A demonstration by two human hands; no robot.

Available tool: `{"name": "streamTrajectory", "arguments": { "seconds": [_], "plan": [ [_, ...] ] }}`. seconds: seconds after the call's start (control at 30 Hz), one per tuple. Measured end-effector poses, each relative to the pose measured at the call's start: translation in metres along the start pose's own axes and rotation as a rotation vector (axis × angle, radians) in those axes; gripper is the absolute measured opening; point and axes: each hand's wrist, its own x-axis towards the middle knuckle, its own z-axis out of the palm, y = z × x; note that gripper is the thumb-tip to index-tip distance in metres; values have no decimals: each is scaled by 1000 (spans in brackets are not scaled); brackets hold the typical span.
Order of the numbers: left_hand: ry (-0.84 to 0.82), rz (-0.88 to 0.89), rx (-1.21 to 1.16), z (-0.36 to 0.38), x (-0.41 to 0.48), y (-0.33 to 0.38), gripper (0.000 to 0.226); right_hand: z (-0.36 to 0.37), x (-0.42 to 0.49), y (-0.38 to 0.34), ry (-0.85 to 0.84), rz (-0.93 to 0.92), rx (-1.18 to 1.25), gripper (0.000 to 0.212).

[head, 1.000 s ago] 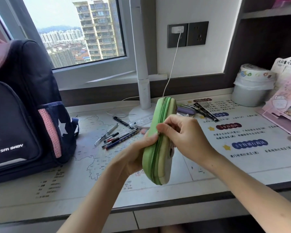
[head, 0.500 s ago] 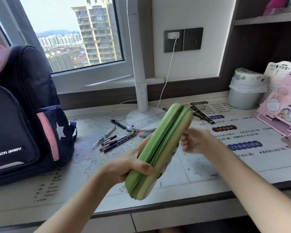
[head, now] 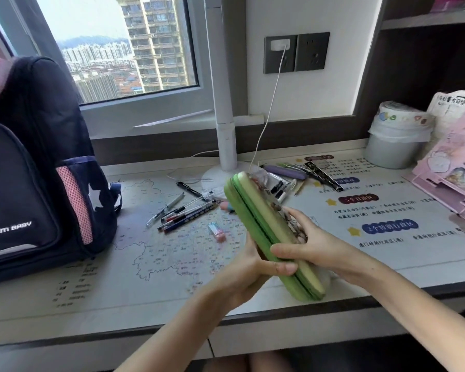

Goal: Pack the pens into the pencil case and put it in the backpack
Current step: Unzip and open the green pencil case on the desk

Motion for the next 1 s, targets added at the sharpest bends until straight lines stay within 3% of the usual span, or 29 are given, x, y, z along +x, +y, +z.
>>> {"name": "streamTrajectory", "arguments": {
  "seconds": [0.1, 0.17, 0.3, 0.33, 0.4, 0.47, 0.53, 0.63, 0.73, 0.87, 1.0],
  "plan": [
    [-4, -137, 292, -8, -11, 12, 49, -22, 0, -1, -31, 9, -199, 95],
    [105, -148, 594, -21, -23, 17, 18, -43, -1, -6, -122, 29, -397, 94],
    [518, 164, 1200, -39, -44, 26, 38, -59, 8, -9, -347, 51, -711, 91],
    [551, 246, 1338, -43, -47, 27, 37, -57, 13, -10, -391, 50, -768, 91],
    [411, 255, 1509, -52, -47, 28, 47, -55, 25, -13, -460, 45, -796, 91],
    [204, 122, 1459, -60, -42, 28, 73, -59, 34, -20, -473, 28, -772, 84],
    [133, 91, 1263, -63, -33, 30, 66, -66, 37, -30, -441, -13, -715, 68],
    [262, 213, 1062, -72, -8, 35, 29, -80, 45, -34, -314, -76, -580, 41],
    [406, 203, 1025, -83, 23, 42, 12, -93, 62, -30, -113, -92, -576, 23],
    [479, 30, 1087, -95, 65, 52, 42, -95, 98, -24, 3, -43, -819, 18],
    [731, 176, 1407, -131, 97, 62, 32, -89, 136, -18, 59, -6, -963, 36]
  ]
}}
